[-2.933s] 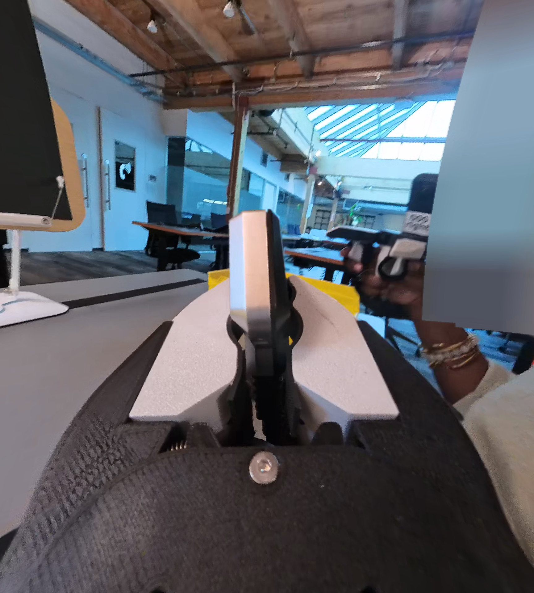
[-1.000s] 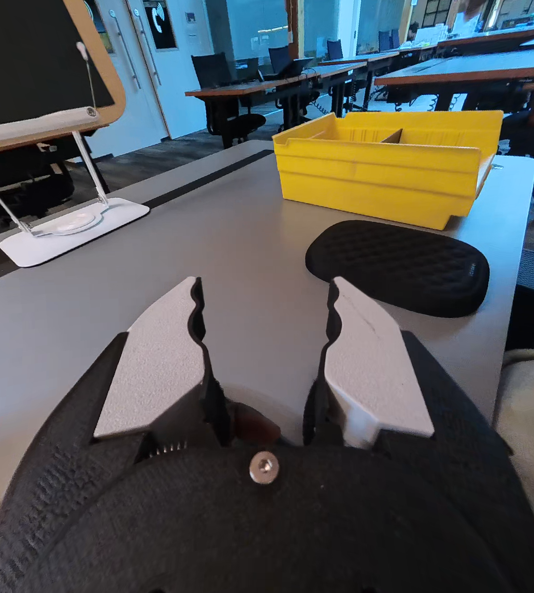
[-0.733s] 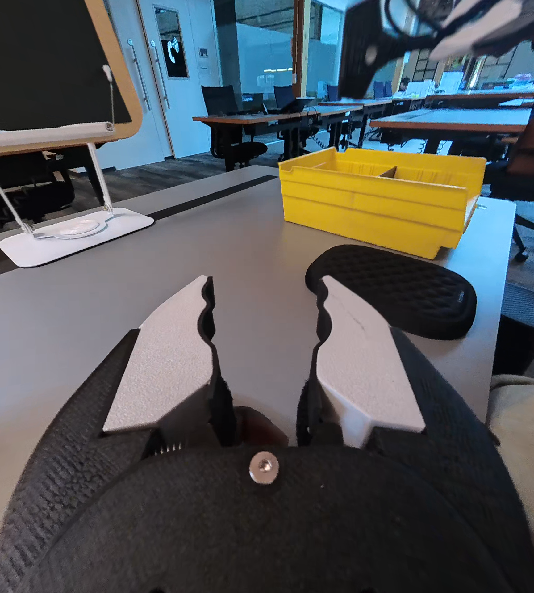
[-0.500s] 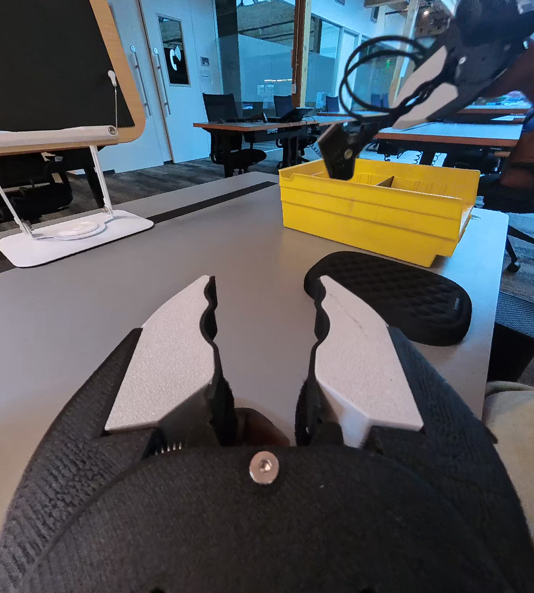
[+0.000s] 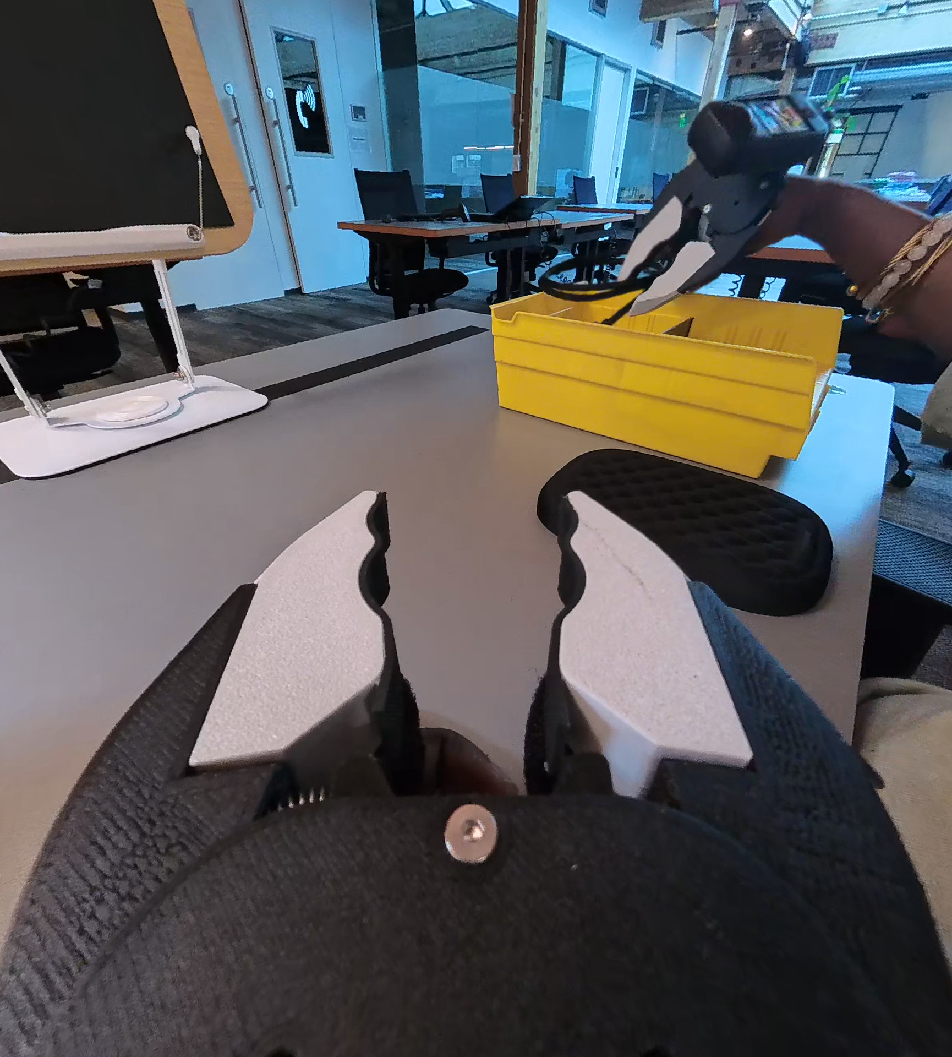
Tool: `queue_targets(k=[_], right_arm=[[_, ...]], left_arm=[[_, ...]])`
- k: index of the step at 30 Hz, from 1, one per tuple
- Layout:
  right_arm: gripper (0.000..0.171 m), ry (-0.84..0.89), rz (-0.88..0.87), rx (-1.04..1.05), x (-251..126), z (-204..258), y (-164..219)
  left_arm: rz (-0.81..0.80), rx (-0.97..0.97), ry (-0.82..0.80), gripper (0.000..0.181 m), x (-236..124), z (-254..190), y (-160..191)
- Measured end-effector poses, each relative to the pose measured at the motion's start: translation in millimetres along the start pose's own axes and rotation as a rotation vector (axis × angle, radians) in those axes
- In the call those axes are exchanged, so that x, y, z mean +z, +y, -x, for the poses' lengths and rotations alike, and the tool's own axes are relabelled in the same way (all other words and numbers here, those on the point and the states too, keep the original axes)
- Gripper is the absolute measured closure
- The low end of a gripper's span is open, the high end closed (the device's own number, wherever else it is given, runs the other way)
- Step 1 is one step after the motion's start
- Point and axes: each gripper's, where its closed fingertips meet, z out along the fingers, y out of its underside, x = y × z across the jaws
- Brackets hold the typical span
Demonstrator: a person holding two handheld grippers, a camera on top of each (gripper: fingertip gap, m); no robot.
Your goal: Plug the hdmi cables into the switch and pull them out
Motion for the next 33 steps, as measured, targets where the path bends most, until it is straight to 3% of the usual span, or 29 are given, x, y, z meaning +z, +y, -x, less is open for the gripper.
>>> queue_targets(k=[4, 7, 12, 16, 19, 23, 33], right_arm=[[0.146, -0.067, -0.139, 0.145, -9, 5, -12], [0.157, -0.238, -0.172, 0.277, -13, 20, -12], [0.159, -0.334, -0.128, 0.156, -11, 39, -6], [0.159, -0.445, -0.211, 0.122, -29, 45, -23], [0.158, -0.451, -0.225, 0.144, -32, 35, -28], [0.155, -0.617, -0.241, 0.196, -38, 39, -40], [0.14, -0.388, -0.107, 0.236, 16, 4, -39]], left_arm=[[0.007, 0.005, 0.002, 0.125, 1, -1, 1], [0.009, 0.008, 0.003, 0.125, 1, -1, 1], [0.011, 0.011, -0.001, 0.125, 1, -1, 1], [0.013, 0.005, -0.001, 0.125, 2, 0, 2], [0.008, 0.0, -0.001, 0.126, 2, 0, 2], [0.008, -0.005, -0.001, 0.126, 2, 1, 2], [-0.004, -0.02, 0.003, 0.126, 0, 2, 1]])
